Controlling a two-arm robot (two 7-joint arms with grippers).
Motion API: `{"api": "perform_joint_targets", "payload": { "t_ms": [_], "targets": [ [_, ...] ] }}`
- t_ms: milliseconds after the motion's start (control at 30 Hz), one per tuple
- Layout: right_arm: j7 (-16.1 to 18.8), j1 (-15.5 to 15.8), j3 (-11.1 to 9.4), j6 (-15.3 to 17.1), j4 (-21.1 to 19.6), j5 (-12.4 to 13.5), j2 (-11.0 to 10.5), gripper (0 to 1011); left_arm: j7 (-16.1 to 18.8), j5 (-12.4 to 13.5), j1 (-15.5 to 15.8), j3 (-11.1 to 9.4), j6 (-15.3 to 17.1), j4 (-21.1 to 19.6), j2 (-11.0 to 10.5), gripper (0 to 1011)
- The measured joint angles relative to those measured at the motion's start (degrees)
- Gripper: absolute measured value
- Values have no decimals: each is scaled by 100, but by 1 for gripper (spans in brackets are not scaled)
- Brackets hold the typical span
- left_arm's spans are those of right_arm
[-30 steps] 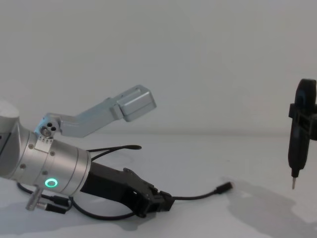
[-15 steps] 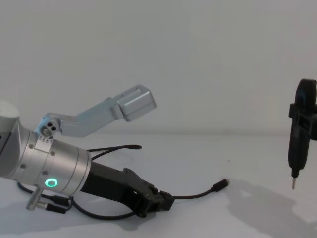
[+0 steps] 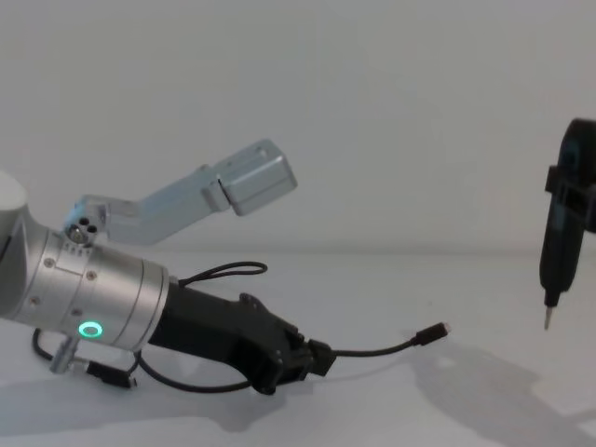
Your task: Pick up the data cable with the one hand.
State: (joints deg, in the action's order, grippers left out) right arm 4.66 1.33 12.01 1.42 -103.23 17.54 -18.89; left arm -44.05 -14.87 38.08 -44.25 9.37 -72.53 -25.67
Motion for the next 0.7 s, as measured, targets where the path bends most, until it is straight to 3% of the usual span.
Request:
{"api": "perform_joint_targets", "payload": {
  "t_ms": [267, 700],
  "targets": [
    [141, 39, -112, -57, -175, 224, 53, 274, -203, 100, 70, -18, -450, -182, -105, 45],
    [350, 38, -294, 30, -278, 652, 193, 274, -365, 162, 137, -47, -771, -345, -190, 45]
  ]
}}
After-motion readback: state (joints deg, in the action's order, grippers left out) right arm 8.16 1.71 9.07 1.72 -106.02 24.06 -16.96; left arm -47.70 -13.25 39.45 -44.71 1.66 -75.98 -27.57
